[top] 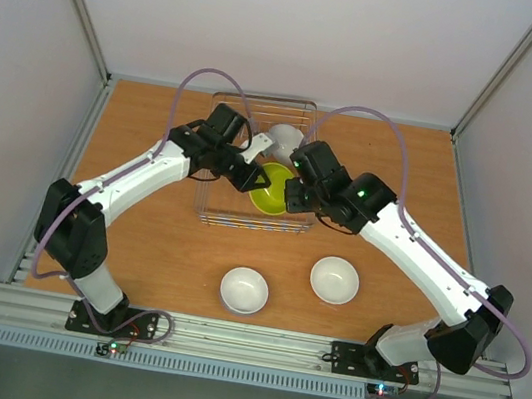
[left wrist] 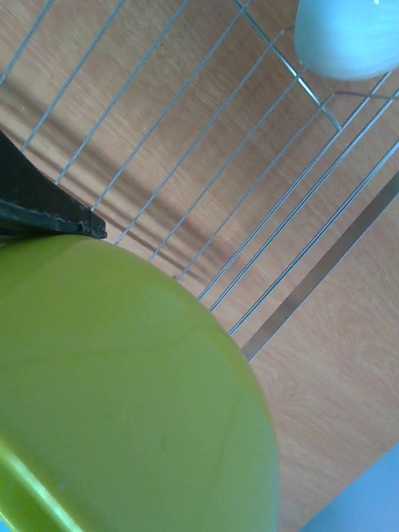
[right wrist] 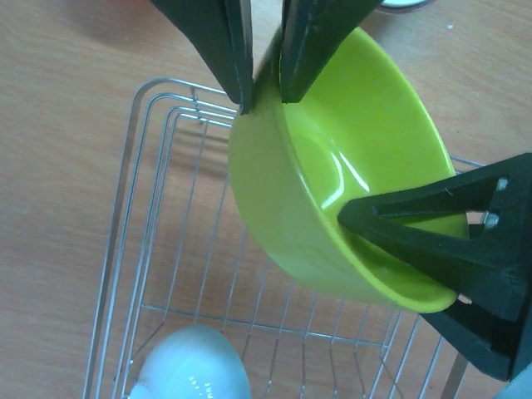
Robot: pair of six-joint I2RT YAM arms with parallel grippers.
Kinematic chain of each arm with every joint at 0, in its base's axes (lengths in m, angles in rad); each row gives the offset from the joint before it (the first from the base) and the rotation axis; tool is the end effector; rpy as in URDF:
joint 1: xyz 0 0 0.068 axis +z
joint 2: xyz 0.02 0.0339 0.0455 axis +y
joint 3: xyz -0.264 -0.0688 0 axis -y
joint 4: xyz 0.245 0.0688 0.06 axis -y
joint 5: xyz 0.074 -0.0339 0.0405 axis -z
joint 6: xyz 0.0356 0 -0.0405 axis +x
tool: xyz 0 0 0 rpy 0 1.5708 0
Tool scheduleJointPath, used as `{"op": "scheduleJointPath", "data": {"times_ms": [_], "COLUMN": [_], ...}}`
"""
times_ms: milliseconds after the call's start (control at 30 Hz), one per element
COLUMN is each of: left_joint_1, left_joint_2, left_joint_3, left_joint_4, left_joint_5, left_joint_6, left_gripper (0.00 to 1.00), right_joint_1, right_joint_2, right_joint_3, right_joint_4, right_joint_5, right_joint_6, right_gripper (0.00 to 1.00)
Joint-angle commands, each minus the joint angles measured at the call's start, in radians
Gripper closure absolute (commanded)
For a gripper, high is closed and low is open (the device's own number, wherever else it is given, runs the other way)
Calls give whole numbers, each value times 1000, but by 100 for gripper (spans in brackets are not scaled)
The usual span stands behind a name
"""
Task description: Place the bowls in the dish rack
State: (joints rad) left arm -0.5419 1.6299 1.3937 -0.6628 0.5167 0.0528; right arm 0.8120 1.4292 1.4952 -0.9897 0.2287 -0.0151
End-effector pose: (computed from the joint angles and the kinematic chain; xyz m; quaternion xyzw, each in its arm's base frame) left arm 0.2935 -0.1972 0.2959 0.3480 0.8481 -0.3112 0.2508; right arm 0.2045 0.2040 0.3642 -0.3453 0.8771 0.0228 0.3331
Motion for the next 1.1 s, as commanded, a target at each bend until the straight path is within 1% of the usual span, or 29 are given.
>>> {"op": "scheduleJointPath", "data": {"times_ms": [0, 67, 133, 167, 233, 300, 367, 467, 600, 767, 867, 933, 1067], "left_joint_1": [-24, -24, -21, -16, -5, 14, 36, 71, 85, 86, 86, 86, 86], "left_joint_2": [-18, -23, -25, -27, -28, -28, -30, -31, -27, -13, -6, -5, -4], "left_joint_3": [-10, -14, -20, -25, -35, -50, -65, -85, -97, -107, -112, -114, -113], "left_joint_4": [20, 27, 31, 37, 53, 76, 102, 135, 151, 164, 172, 173, 176], "left_joint_5": [104, 111, 133, 153, 199, 249, 313, 424, 526, 661, 697, 703, 731], "left_joint_6": [78, 86, 100, 107, 109, 105, 95, 70, 61, 58, 56, 55, 56], "left_gripper": [100, 99, 99, 99, 100, 99, 100, 99, 100, 99, 99, 99, 99], "right_joint_1": [-10, -11, -12, -13, -14, -16, -21, -43, -85, -103, -106, -106, -106], "right_joint_2": [-48, -90, -136, -156, -188, -219, -258, -314, -345, -339, -328, -321, -317], "right_joint_3": [-61, -106, -159, -184, -229, -270, -318, -390, -454, -488, -495, -499, -509], "right_joint_4": [99, 145, 213, 241, 290, 333, 381, 454, 525, 580, 608, 621, 644], "right_joint_5": [23, -1, -50, -73, -111, -140, -189, -284, -397, -451, -474, -486, -516], "right_joint_6": [-5, -13, -23, -27, -29, -29, -29, -22, 12, 14, 14, 46, 57], "right_gripper": [82, 64, 43, 35, 21, 10, 6, 2, 1, 1, 1, 2, 6]}}
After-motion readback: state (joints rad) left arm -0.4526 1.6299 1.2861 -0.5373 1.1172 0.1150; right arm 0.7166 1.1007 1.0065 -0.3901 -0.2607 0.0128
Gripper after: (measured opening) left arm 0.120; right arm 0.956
